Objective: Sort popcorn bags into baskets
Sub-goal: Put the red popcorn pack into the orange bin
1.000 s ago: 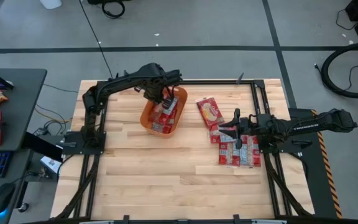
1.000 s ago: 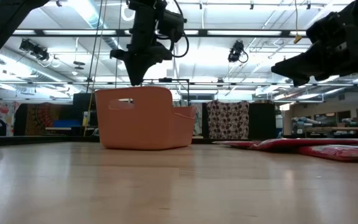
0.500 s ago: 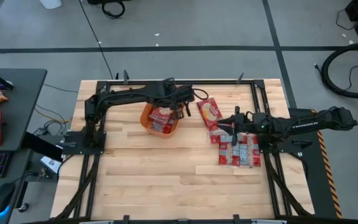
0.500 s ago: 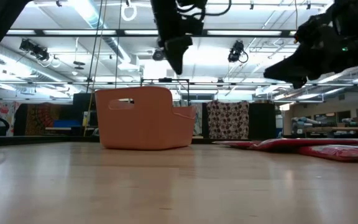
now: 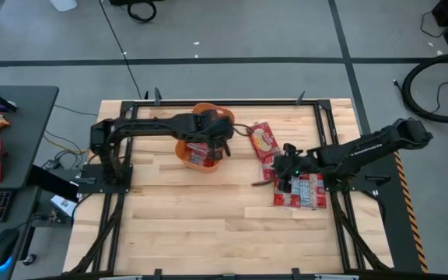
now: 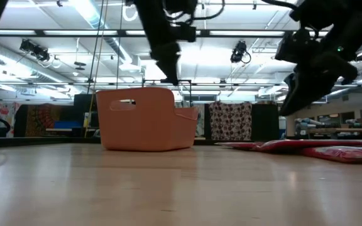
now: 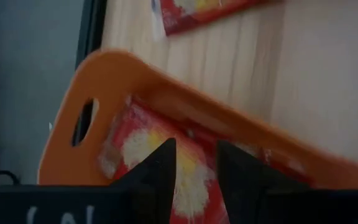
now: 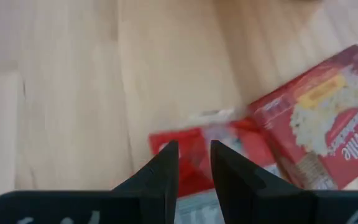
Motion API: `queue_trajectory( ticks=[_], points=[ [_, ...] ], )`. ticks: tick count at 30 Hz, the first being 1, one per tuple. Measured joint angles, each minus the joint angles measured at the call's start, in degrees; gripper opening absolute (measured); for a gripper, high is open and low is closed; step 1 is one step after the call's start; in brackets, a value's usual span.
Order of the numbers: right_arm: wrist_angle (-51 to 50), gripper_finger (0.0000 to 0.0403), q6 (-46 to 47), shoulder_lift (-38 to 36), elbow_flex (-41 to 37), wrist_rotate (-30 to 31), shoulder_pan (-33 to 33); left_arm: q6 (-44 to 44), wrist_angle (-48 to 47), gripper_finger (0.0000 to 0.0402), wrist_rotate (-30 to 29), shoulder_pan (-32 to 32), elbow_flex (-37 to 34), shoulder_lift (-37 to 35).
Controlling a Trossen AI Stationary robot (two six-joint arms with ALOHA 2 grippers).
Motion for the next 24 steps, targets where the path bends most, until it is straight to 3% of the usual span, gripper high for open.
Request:
queue_trajectory(
  ticks=[9, 17, 24],
  points=[
    [-9.66, 0.0107, -5.01, 12.88, 8.7, 6.32, 8.74, -2.17, 8.47, 0.0116, -0.21, -1.97, -13.21, -13.74],
    [-15.67, 0.0185, -1.01, 23.95, 16.53, 11.5, 10.59, -0.98, 23.78, 0.0116, -0.41, -1.9, -26.87, -25.62],
    [-16.98, 0.0227, 3.68, 31.62, 17.22, 13.72, 10.54, -3.46, 27.36, 0.0116, -0.71, -1.92, -34.38, -32.62]
  ],
)
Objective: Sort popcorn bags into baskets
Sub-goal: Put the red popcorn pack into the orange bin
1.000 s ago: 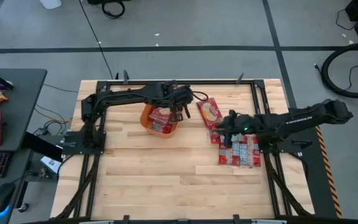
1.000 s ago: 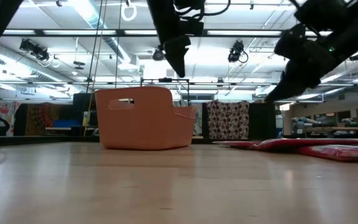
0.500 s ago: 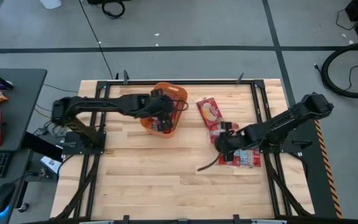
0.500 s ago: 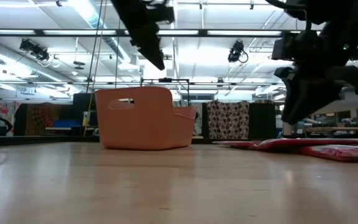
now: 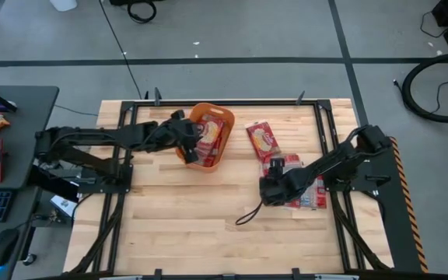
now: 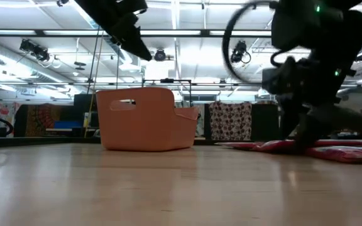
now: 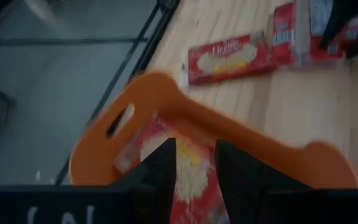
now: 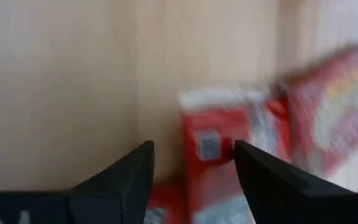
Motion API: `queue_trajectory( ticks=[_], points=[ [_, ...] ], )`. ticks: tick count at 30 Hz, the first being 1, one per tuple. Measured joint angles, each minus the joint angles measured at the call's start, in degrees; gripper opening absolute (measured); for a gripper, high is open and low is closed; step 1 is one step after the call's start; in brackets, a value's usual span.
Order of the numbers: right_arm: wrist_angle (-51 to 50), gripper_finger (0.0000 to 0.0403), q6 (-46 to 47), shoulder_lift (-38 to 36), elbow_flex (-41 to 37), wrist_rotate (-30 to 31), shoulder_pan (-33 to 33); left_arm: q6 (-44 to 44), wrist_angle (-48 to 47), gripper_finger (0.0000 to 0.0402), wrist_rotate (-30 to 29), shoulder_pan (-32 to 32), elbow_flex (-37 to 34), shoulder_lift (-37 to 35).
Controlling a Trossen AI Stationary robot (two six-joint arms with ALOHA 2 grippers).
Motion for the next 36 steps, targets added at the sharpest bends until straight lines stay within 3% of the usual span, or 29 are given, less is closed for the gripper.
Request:
queue_trajectory(
  ticks=[6, 13, 16, 22, 24, 29, 36],
  points=[
    [-2.62, 0.0179, 2.84, 3.48, -0.05, 4.42, 0.07, -4.8, -1.97, 0.0116, 0.07, -0.36, -1.66, -2.86],
    [-2.98, 0.006, 2.79, 3.35, -0.14, 4.91, -0.21, -4.93, -3.85, 0.0116, 0.03, -2.89, -1.69, -3.65],
    [-5.19, 0.0015, 2.46, 1.48, 2.87, 1.35, -0.43, -4.88, -6.49, 0.0116, 0.04, -3.82, -1.73, -3.61],
    [-11.39, 0.0025, -1.99, -3.68, 13.13, -2.84, -1.95, -4.74, -9.58, 0.0116, 0.02, -4.15, -1.73, -3.57],
    [-10.84, 0.0022, -6.45, -5.79, 16.12, -6.75, -2.68, -3.97, -10.32, 0.0116, 0.02, -4.15, -1.74, -3.57],
    [-2.22, 0.0008, -16.49, -11.73, 20.17, -12.58, -5.6, -1.41, -4.77, 0.0116, 2.53, -4.15, -6.74, -3.62],
    [13.0, 0.0019, -22.32, -18.24, 20.33, -17.14, -12.29, -1.37, 0.99, 0.0116, 2.63, -4.19, -11.7, -7.32]
  ],
)
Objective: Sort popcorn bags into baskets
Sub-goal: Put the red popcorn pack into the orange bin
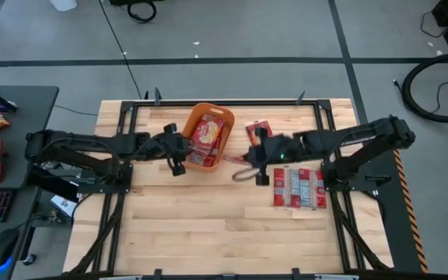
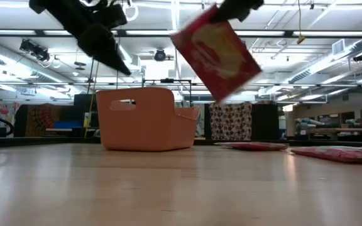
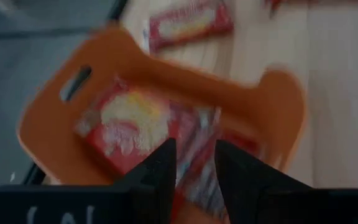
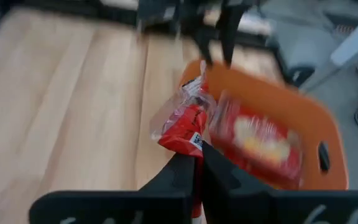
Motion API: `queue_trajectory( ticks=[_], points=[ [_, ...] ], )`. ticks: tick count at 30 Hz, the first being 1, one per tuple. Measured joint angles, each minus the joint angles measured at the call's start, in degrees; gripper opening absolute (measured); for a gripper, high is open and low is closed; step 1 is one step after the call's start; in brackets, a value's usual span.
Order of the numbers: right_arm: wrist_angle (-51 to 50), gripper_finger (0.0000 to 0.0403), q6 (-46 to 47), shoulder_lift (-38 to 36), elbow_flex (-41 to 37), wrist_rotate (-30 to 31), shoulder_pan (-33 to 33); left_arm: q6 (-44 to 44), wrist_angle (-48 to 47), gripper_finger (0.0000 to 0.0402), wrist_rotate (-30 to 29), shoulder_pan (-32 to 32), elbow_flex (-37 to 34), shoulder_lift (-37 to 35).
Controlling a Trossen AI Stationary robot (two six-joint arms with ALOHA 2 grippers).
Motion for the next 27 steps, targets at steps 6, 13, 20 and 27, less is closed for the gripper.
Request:
queue_trajectory(
  ticks=[6, 13, 20, 27],
  points=[
    [10.37, 0.0007, -3.15, 2.04, 0.0, -7.9, -5.95, 1.06, 5.27, 0.0116, 0.45, -0.87, -4.94, -9.3],
    [24.15, 0.0015, -6.08, 7.2, -0.04, -14.62, -11.43, 1.43, 11.76, 0.0116, 0.47, -1.3, -10.41, -18.7],
    [41.31, 0.0011, -4.78, 16.21, -0.03, -22.97, -16.49, -1.76, 12.51, 0.0116, 0.36, -1.34, -11.98, -22.78],
    [56.58, 0.0014, 2.85, 25.68, 0.0, -26.45, -21.85, -6.13, 11.82, 0.0116, 0.39, -1.32, -11.96, -23.2]
  ],
)
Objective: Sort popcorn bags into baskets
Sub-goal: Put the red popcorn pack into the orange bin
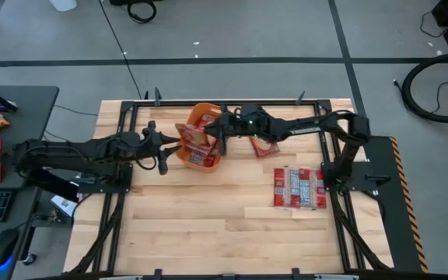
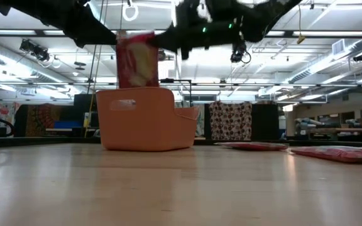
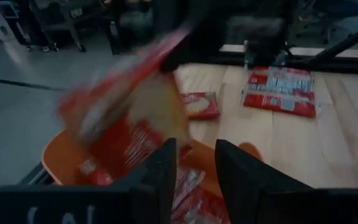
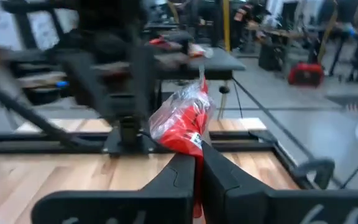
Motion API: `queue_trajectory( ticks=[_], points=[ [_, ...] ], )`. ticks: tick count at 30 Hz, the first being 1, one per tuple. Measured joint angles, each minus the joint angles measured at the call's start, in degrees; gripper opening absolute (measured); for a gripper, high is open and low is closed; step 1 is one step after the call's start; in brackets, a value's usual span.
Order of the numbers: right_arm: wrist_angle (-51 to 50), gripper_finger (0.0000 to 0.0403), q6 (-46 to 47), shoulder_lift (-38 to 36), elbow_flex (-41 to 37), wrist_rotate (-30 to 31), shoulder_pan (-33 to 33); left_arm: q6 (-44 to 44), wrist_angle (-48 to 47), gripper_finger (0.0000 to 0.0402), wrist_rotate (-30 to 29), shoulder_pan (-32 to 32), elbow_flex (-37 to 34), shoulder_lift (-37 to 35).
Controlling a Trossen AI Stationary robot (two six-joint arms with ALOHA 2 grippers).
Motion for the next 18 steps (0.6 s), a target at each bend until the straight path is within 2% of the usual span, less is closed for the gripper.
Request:
queue_trajectory(
  ticks=[3, 7, 11, 18],
  points=[
    [2.31, 0.0015, 6.82, 3.64, 0.0, 0.29, -2.84, -1.47, -0.89, 0.0116, -0.01, -0.01, 0.0, 0.05],
    [-0.6, 0.0026, 14.23, 6.71, -0.02, 1.47, -7.07, -3.0, -2.99, 0.0116, -0.02, 0.02, 0.0, 0.05],
    [-7.31, 0.006, 13.3, 7.21, -0.02, 1.74, -10.34, -4.53, -5.19, 0.0116, 0.0, 0.02, 0.0, 0.05],
    [-16.07, 0.0153, 9.68, 3.09, -0.07, -0.53, -12.8, -4.96, -6.66, 0.0116, 0.01, -0.01, 0.0, 0.07]
  ],
)
